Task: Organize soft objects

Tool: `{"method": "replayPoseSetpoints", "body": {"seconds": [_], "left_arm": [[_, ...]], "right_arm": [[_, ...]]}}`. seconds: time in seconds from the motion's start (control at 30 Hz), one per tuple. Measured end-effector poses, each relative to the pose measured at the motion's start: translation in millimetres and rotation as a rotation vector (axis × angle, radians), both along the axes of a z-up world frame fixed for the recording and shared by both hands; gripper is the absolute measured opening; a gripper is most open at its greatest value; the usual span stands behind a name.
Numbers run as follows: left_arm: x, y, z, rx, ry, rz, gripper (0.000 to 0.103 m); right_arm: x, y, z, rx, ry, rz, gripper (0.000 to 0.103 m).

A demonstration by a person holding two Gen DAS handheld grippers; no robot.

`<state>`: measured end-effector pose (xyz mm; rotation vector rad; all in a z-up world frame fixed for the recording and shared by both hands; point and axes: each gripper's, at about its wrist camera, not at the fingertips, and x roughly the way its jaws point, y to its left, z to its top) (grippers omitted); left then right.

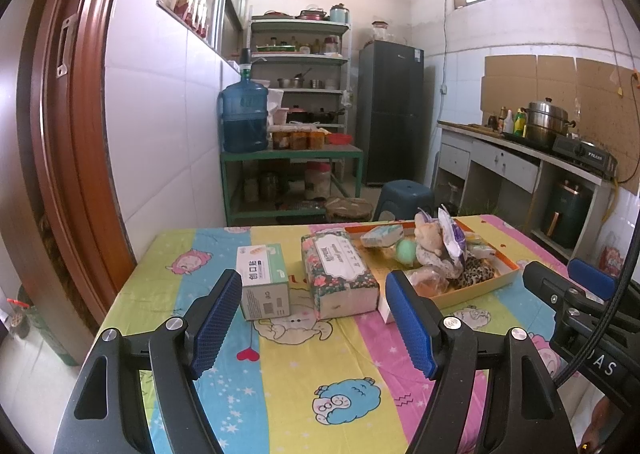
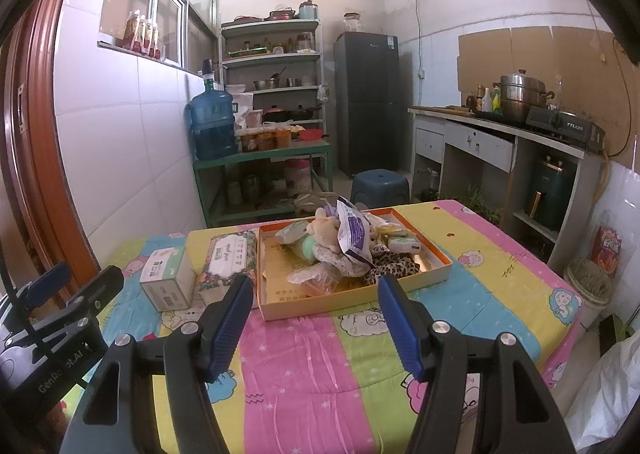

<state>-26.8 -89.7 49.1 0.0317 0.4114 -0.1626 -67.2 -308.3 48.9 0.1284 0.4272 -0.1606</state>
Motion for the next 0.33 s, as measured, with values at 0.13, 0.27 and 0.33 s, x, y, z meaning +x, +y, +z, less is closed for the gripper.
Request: {"method": "replayPoseSetpoints", "body": {"seconds": [0.13,0.27,0.33], "left_arm": [[0.9,-0.2,0.9,0.000,-0.001,0.000,0.076],[-1.9,0.6,-1.3,-0.001,-0.003,0.003,0.076],[-3.8,1.0,-3.2,0.007,0.001,0.000,0.076]], "right_arm": [[2.7,-1.9,-3.1,0.009,0.005,0.005,0.065],[3.2,-2.5,-4.6,0.009,0.009,0.006,0.065],[2.6,-3.1,-6.6,0.010,0.011,0.004,0.065]]}}
